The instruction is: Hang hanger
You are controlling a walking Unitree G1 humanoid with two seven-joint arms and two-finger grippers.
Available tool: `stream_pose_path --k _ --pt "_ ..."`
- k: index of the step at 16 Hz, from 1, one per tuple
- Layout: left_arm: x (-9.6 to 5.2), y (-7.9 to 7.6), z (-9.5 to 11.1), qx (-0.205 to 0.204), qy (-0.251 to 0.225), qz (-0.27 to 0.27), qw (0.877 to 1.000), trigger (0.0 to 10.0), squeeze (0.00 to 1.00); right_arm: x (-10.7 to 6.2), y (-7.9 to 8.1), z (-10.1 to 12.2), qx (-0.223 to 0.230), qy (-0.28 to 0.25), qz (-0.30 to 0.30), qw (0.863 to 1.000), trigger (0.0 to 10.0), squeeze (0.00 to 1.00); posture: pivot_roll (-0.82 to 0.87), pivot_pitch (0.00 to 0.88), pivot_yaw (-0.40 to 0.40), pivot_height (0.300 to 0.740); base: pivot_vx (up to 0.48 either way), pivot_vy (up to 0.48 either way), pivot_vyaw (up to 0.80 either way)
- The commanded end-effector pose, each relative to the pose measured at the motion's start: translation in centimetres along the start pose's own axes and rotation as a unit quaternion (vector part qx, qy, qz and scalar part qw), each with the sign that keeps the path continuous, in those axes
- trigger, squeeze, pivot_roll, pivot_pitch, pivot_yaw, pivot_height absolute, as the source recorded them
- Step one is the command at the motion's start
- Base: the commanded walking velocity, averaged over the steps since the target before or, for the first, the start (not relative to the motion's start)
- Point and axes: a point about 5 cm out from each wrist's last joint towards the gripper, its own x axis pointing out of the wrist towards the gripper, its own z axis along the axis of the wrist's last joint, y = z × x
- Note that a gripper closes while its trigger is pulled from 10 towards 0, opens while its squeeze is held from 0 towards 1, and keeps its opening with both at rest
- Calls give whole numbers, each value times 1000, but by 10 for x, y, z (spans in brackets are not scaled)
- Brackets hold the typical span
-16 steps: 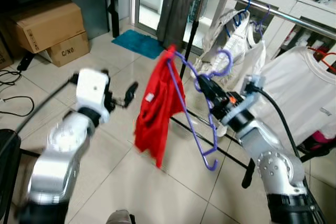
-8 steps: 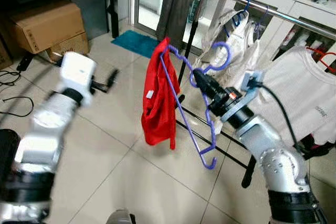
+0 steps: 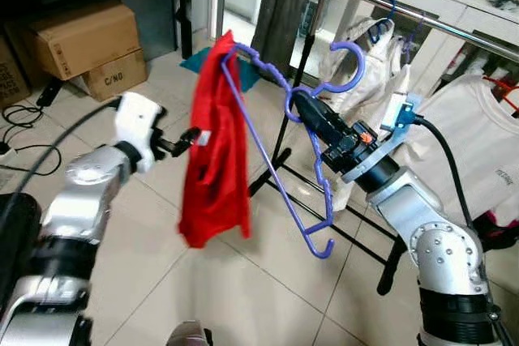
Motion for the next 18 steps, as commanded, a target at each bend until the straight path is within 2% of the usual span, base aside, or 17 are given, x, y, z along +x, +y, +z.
stream_pose_path --k 1,2,8,18 --pt "9 -7 7 18 -9 -25 999 2078 0 -1 8 12 -15 -18 25 999 10000 0 38 0 -106 740 0 0 0" --pt "12 -9 9 22 -12 -33 999 0 0 -1 9 12 -15 -18 27 999 10000 0 36 0 -100 740 0 0 0" --pt "21 -8 7 29 -14 -29 999 0 0 -4 12 14 -8 -22 33 999 10000 0 36 0 -97 740 0 0 0" --pt "25 -8 5 24 -27 -21 999 0 0 -6 9 17 5 -30 27 999 10000 0 38 0 -99 740 0 0 0"
